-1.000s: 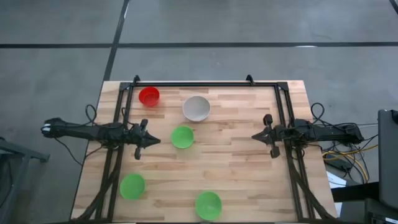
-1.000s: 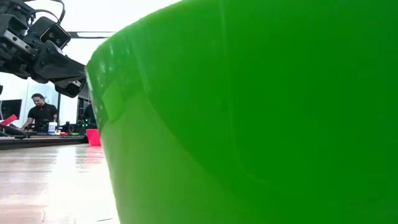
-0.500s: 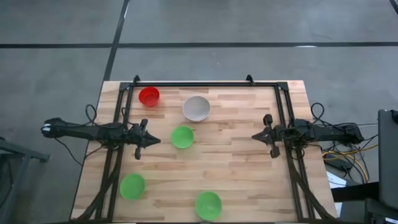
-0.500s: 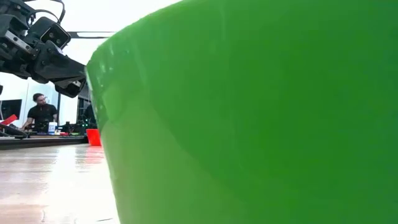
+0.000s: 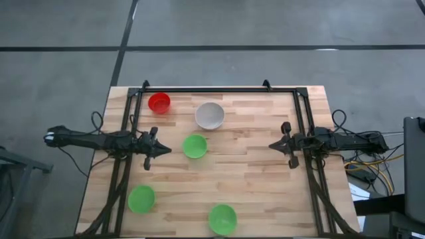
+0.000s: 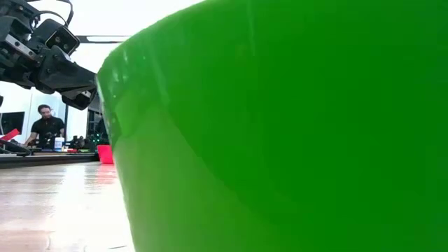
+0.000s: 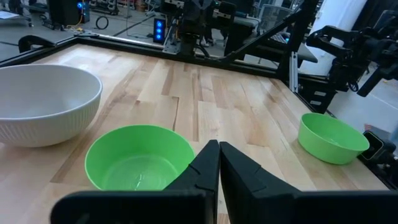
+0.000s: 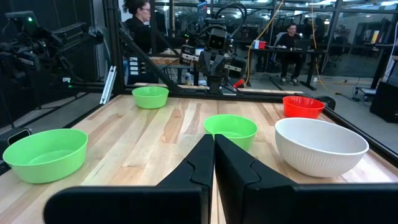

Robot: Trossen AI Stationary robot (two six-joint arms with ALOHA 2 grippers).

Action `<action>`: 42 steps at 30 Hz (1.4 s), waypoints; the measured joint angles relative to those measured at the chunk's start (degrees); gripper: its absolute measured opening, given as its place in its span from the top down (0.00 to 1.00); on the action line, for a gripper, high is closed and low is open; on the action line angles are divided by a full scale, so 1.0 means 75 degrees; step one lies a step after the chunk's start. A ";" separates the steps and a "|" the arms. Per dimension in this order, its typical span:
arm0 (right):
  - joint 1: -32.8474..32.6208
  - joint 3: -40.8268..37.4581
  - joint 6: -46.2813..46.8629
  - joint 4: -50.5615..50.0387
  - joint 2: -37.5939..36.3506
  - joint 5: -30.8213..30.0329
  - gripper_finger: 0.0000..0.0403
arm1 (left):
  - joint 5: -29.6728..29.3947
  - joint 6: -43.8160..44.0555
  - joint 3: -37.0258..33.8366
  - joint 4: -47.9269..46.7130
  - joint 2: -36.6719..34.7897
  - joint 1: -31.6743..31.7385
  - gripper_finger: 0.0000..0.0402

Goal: Nest bowls inside each other

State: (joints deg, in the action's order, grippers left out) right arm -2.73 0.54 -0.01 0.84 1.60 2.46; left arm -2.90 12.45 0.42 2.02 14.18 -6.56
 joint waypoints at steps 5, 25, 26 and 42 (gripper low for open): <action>0.0000 0.0000 0.0000 0.0000 -0.0001 0.0001 0.98 | 0.0003 0.0000 0.0001 0.0000 0.0001 0.0002 0.96; -0.0001 0.0000 0.0000 0.0001 0.0001 0.0001 0.98 | 0.0026 0.0000 0.0001 0.0000 0.0002 0.0002 0.96; 0.0000 0.0000 0.0000 0.0002 -0.0001 0.0002 0.98 | 0.0026 0.0000 -0.0002 0.0003 0.0002 -0.0001 0.96; 0.0001 -0.0001 0.0000 0.0003 -0.0002 0.0003 0.98 | -0.0002 0.0137 0.0000 -0.0063 0.0002 0.0001 0.96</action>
State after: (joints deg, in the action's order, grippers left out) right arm -2.72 0.54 -0.01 0.86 1.58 2.48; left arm -2.91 13.47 0.42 1.55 14.20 -6.55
